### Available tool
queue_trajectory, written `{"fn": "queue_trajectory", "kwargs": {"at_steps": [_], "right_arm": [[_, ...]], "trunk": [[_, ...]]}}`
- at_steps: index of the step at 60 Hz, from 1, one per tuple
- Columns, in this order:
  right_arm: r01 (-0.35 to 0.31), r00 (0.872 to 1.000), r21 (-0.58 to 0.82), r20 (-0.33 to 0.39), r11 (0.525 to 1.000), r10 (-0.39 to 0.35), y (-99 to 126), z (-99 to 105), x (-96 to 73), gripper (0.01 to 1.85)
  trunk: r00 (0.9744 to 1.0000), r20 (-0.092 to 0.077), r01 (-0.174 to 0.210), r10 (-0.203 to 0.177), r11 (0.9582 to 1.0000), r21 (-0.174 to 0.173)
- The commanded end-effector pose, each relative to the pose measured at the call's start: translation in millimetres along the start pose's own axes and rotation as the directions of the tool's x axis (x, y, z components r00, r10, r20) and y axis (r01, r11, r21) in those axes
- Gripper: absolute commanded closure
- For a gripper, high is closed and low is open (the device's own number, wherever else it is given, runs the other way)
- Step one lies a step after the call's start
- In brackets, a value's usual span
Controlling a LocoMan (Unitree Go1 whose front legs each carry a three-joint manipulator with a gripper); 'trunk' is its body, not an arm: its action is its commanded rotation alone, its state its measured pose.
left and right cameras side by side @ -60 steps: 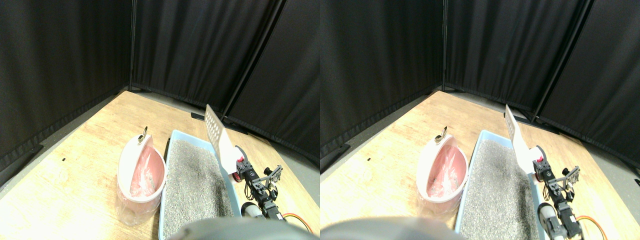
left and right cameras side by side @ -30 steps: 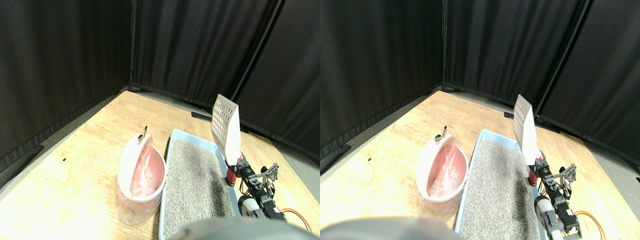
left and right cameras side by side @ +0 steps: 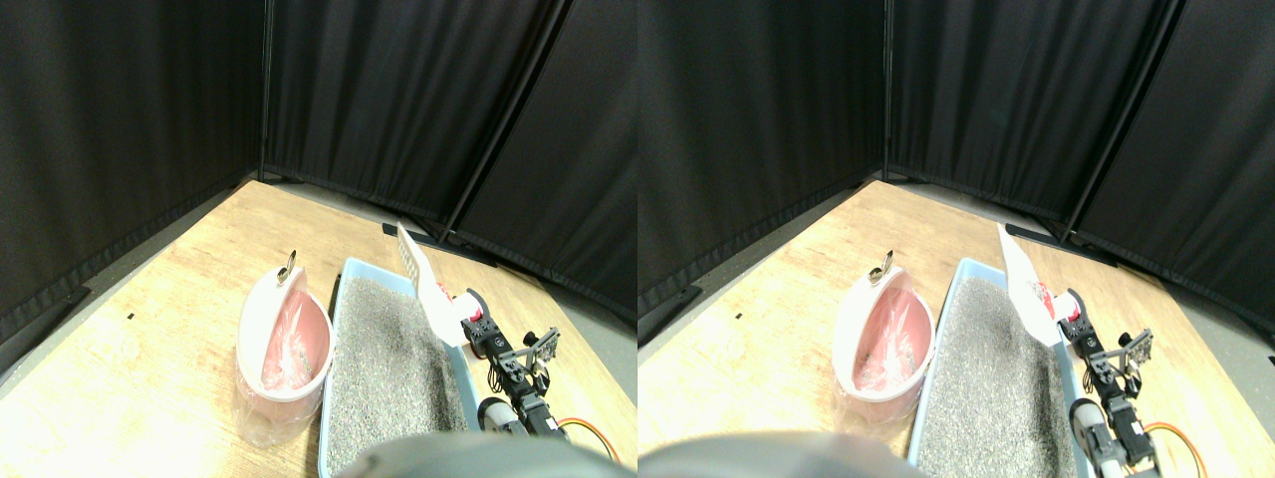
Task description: Scoop (unimanual)
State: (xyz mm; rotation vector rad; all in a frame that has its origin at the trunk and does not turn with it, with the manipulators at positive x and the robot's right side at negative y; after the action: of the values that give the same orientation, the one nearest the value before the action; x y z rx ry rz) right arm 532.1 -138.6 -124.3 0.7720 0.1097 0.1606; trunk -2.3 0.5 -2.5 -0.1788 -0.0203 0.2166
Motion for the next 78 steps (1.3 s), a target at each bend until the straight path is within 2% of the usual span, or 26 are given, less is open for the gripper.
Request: {"fn": "queue_trajectory", "kwargs": {"at_steps": [1, 10, 13, 16, 29, 34, 40, 48, 51, 56, 60, 62, 63, 64, 66, 67, 69, 72, 73, 74, 78], "right_arm": [[-0.119, 0.991, -0.076, 0.056, 0.990, 0.123, 13, 10, 0.6, 1.81], [-0.115, 0.990, -0.271, 0.048, 0.956, 0.132, 14, 14, 0.5, 1.81], [-0.128, 0.988, -0.368, 0.035, 0.921, 0.151, 14, 16, 1.1, 1.81], [-0.135, 0.987, -0.404, 0.025, 0.905, 0.158, 15, 16, 1.5, 1.81], [-0.154, 0.984, -0.478, 0.003, 0.865, 0.177, 19, 17, 2.9, 1.81], [-0.180, 0.978, -0.524, -0.003, 0.833, 0.210, 21, 17, 2.9, 1.81], [-0.182, 0.976, -0.552, -0.002, 0.814, 0.217, 24, 17, 2.7, 1.81], [-0.211, 0.967, -0.604, -0.012, 0.769, 0.256, 29, 16, 2.7, 1.81], [-0.224, 0.963, -0.643, -0.028, 0.733, 0.269, 32, 16, 3.3, 1.81], [-0.249, 0.955, -0.667, -0.047, 0.702, 0.294, 34, 15, 5.5, 1.81], [-0.246, 0.956, -0.663, -0.045, 0.707, 0.290, 36, 14, 6.7, 1.81], [-0.247, 0.956, -0.654, -0.044, 0.714, 0.291, 37, 13, 7.6, 1.81], [-0.247, 0.956, -0.649, -0.044, 0.719, 0.289, 38, 13, 8.2, 1.81], [-0.235, 0.961, -0.649, -0.042, 0.724, 0.273, 38, 12, 8.5, 1.81], [-0.236, 0.961, -0.648, -0.044, 0.725, 0.274, 38, 12, 8.6, 1.81], [-0.250, 0.957, -0.642, -0.049, 0.725, 0.287, 39, 11, 8.9, 1.81], [-0.253, 0.956, -0.641, -0.052, 0.724, 0.288, 40, 11, 9.5, 1.81], [-0.261, 0.954, -0.633, -0.055, 0.729, 0.295, 41, 9, 10.4, 1.81], [-0.266, 0.953, -0.628, -0.057, 0.732, 0.297, 41, 8, 10.7, 1.81], [-0.267, 0.953, -0.626, -0.057, 0.733, 0.299, 41, 8, 11.0, 1.81], [-0.272, 0.953, -0.612, -0.062, 0.743, 0.298, 43, 4, 12.3, 1.81]], "trunk": [[0.9997, -0.011, -0.022, 0.022, 0.9998, -0.004], [0.9996, -0.013, -0.026, 0.026, 0.9996, -0.007], [0.9995, -0.015, -0.030, 0.029, 0.9995, -0.009], [0.9994, -0.015, -0.031, 0.031, 0.9995, -0.009], [0.9988, -0.019, -0.045, 0.045, 0.9988, -0.017], [0.9983, -0.022, -0.054, 0.054, 0.9983, -0.020], [0.9977, -0.020, -0.065, 0.065, 0.9975, -0.026], [0.9962, -0.019, -0.085, 0.085, 0.9957, -0.036], [0.9957, -0.020, -0.092, 0.091, 0.9950, -0.040], [0.9946, -0.019, -0.102, 0.102, 0.9938, -0.043], [0.9931, -0.019, -0.117, 0.116, 0.9918, -0.051], [0.9931, -0.019, -0.117, 0.116, 0.9918, -0.051], [0.9920, -0.020, -0.125, 0.125, 0.9907, -0.053], [0.9920, -0.020, -0.125, 0.125, 0.9907, -0.053], [0.9920, -0.020, -0.125, 0.125, 0.9907, -0.053], [0.9920, -0.020, -0.125, 0.125, 0.9907, -0.053], [0.9901, -0.017, -0.140, 0.139, 0.9884, -0.059], [0.9901, -0.017, -0.140, 0.139, 0.9884, -0.059], [0.9881, -0.019, -0.153, 0.152, 0.9862, -0.063], [0.9874, -0.019, -0.158, 0.157, 0.9853, -0.064], [0.9867, -0.019, -0.162, 0.161, 0.9846, -0.065]]}}
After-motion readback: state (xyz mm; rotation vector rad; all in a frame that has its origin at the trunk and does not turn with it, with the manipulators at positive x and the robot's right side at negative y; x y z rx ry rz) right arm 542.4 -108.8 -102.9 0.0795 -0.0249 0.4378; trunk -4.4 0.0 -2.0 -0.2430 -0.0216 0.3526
